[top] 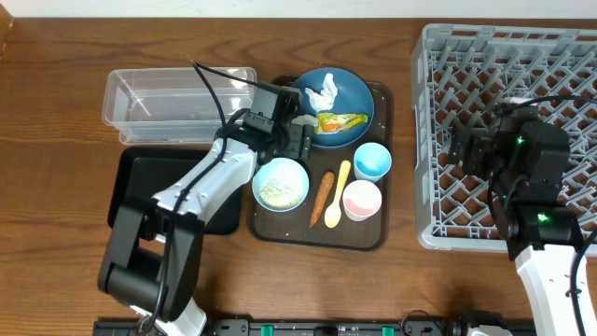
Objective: Sort waste into correct bins and load items into the dishwasher rack
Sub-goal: 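Reach the left gripper to the blue plate and grasp a white tissue, then carry the tissue with the left gripper and drop it into the clear bin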
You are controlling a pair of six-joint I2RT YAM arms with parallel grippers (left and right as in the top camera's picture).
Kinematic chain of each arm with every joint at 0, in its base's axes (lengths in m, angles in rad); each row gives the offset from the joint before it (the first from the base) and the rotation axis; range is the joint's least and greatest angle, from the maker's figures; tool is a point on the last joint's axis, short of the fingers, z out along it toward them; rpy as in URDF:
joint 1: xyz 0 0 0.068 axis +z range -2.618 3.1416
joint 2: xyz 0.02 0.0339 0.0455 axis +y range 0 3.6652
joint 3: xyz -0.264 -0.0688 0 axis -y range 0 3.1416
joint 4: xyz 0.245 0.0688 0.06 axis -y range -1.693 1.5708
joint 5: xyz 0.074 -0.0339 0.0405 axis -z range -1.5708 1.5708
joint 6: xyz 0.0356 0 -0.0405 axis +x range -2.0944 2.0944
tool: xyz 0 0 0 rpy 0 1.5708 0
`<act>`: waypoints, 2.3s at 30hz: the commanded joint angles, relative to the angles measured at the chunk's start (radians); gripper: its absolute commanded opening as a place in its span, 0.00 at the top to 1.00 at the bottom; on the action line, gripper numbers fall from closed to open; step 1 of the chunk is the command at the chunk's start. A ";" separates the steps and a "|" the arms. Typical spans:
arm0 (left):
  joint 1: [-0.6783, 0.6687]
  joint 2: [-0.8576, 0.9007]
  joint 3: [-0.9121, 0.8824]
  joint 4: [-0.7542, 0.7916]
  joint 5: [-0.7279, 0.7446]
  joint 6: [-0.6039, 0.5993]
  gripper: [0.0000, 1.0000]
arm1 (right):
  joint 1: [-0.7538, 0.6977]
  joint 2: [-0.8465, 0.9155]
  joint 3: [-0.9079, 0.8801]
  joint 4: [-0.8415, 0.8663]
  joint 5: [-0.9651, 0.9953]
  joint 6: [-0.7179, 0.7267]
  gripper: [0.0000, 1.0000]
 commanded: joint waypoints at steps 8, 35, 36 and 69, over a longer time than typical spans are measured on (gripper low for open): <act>-0.001 0.020 0.004 0.015 -0.009 0.014 0.45 | 0.017 -0.004 0.024 -0.005 -0.002 0.005 0.01; 0.043 -0.371 0.010 0.033 -0.188 0.014 0.94 | 0.017 -0.004 0.024 -0.005 -0.001 0.005 0.01; 0.057 -0.385 0.010 0.033 -0.214 0.014 0.94 | 0.017 -0.004 0.024 -0.005 -0.001 0.005 0.01; 0.119 -0.174 0.283 -0.103 -0.031 0.056 0.19 | 0.017 -0.004 0.024 -0.006 -0.002 0.005 0.01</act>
